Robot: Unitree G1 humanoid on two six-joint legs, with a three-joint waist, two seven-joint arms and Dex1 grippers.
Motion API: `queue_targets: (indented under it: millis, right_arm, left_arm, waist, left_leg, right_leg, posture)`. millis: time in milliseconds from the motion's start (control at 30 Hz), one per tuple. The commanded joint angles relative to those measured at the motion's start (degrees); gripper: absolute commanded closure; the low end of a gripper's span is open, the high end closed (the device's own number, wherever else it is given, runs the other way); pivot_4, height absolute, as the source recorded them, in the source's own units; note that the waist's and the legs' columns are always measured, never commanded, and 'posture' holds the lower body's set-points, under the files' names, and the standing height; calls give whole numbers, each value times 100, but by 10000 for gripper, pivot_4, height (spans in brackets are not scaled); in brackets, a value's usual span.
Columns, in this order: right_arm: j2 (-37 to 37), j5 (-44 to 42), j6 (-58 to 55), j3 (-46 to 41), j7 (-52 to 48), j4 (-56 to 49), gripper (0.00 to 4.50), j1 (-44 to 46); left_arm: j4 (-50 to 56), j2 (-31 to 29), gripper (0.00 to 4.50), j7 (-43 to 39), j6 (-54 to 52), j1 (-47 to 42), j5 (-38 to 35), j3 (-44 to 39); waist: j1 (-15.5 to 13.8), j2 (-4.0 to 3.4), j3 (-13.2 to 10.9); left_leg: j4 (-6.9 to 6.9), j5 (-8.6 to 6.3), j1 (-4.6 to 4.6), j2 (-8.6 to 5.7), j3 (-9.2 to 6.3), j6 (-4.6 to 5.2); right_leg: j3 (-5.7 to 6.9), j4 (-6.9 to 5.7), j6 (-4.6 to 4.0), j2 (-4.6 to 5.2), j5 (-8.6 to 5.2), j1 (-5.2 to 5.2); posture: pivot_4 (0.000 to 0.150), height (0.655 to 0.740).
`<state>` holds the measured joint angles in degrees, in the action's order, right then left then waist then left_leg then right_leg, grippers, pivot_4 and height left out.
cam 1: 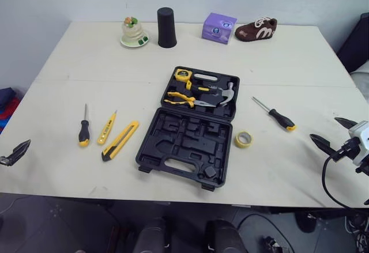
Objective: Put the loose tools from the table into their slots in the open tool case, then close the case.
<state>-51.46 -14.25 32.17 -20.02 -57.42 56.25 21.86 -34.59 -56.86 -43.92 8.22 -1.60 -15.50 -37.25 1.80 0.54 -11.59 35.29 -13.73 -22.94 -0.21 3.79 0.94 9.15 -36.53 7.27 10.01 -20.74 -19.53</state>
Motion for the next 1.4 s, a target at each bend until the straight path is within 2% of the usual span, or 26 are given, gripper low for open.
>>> queue_targets:
  millis: [33, 133, 267, 500, 567, 667, 800, 900, 933, 967, 1000, 1133, 1167, 1200, 1267, 1400]
  right_arm:
    - [-49, -17, -33, 34, -85, -169, 0, 95]
    - [-35, -52, -98, 98, -255, -211, 0, 210]
    - [-21, -73, -124, 123, -333, -231, 0, 260]
    - [130, -380, -609, 133, -783, -1007, 0, 154]
    - [184, -448, -890, 187, -891, -1368, 0, 107]
    - [396, -756, -1933, 577, -1126, -2702, 0, -64]
    - [601, -892, -3154, 953, -817, -4148, 0, -281]
    - [687, -692, -3553, 1187, -555, -4649, 0, -285]
    - [734, -598, -3643, 1275, -442, -4729, 4935, -240]
    - [788, -550, -3719, 1349, -343, -4799, 8063, -182]
    - [838, -511, -3830, 1412, -235, -4858, 12613, -118]
    - [940, -275, -4093, 1689, -39, -5004, 34206, 134]
    - [965, -200, -4158, 1788, 0, -5039, 38319, 208]
    - [998, -78, -4215, 1898, 85, -5048, 44650, 299]
    - [1025, 45, -4281, 1989, 175, -5032, 45000, 404]
    - [1102, 304, -4253, 2141, 318, -4886, 45000, 637]
  left_arm:
    - [32, -133, 697, -52, 38, -20, -64, -54]
    - [178, -10, 697, -308, -151, -64, -326, -72]
    - [213, 5, 697, -321, -141, -176, -331, -12]
    - [1167, 149, 697, -290, -726, -239, -617, -29]
    - [1363, 184, 697, -277, -859, -291, -628, 37]
    - [2324, 281, 697, -331, -1362, -379, -717, 516]
    - [3729, 353, 697, -176, -2012, -275, -671, 1067]
    - [3935, 498, 697, -76, -2312, -655, -696, 1399]
    - [3873, 520, 0, -110, -2346, -843, -651, 1556]
    - [3836, 555, 5668, -174, -2415, -1021, -682, 1697]
    - [3788, 589, 8015, -215, -2485, -1202, -686, 1849]
    - [3378, 759, 27318, -268, -2585, -1821, -442, 2395]
    - [3211, 812, 31484, -279, -2590, -1997, -344, 2579]
    - [2990, 931, 37422, -252, -2567, -2243, -211, 2798]
    - [2740, 1064, 44530, -232, -2525, -2520, -64, 2993]
    - [2184, 1508, 44530, -320, -2502, -3150, 263, 3582]
  waist:
    - [0, 0, 0]
    - [14, 0, 0]
    - [4, 0, 0]
    - [-8, 0, 0]
    - [-11, 0, 0]
    - [-15, 0, 0]
    - [-28, 0, 0]
    - [-42, -1, 0]
    - [-45, 0, 0]
    - [-56, -1, 0]
    - [-58, 0, 0]
    - [-78, 0, 0]
    - [-77, 0, 0]
    - [-78, -1, 0]
    - [-83, 0, 1]
    - [-117, 1, 1]
  left_leg:
    - [0, 0, 0, 0, 0, 0]
    - [0, 0, 0, 0, 1, 0]
    - [0, 0, 0, 2, 0, 0]
    - [3, 0, -1, 1, -2, 0]
    - [4, 0, -1, 1, -3, 0]
    - [4, 0, -2, 2, -4, 0]
    - [22, -2, -11, 11, -8, -3]
    - [23, -2, -15, 10, -10, -3]
    - [26, -2, -15, 10, -11, -3]
    - [28, -2, -16, 11, -12, -3]
    - [30, -2, -16, 10, -12, -3]
    - [33, -2, -18, 9, -11, -3]
    - [32, -2, -18, 9, -10, -3]
    - [33, -2, -20, 11, -9, -3]
    - [36, -2, -22, 11, -9, -3]
    - [41, -2, -27, 12, -10, -3]
  right_leg:
    - [0, 0, 0, 0, 0, 0]
    - [-1, 0, 0, 0, 0, -1]
    - [0, 0, 0, -2, 0, -1]
    - [-1, 0, 2, -2, 2, 2]
    - [-1, 0, 2, -3, 2, 2]
    - [-1, -1, 2, -3, 2, 1]
    - [-6, -3, 2, -14, 4, 0]
    - [-5, -2, 2, -15, 4, -2]
    - [-4, -2, 2, -16, 4, -1]
    - [-3, -2, 2, -18, 4, 0]
    - [-3, -3, 2, -18, 5, 0]
    - [-4, -3, 4, -19, 5, -1]
    - [-5, -3, 4, -19, 5, -2]
    - [-4, -1, 4, -23, 5, -3]
    - [-4, -4, 4, -24, 5, -5]
    - [-3, -3, 4, -27, 6, -6]
  posture:
    - [1500, 7340]
    - [1500, 7340]
    - [1500, 7340]
    - [1500, 7340]
    - [1500, 7340]
    - [1500, 7340]
    - [1500, 7340]
    - [1500, 7340]
    - [1500, 7340]
    - [1500, 7340]
    - [1500, 7340]
    - [1500, 7340]
    - [1500, 7340]
    - [1500, 7340]
    - [1500, 7340]
    - [1500, 7340]
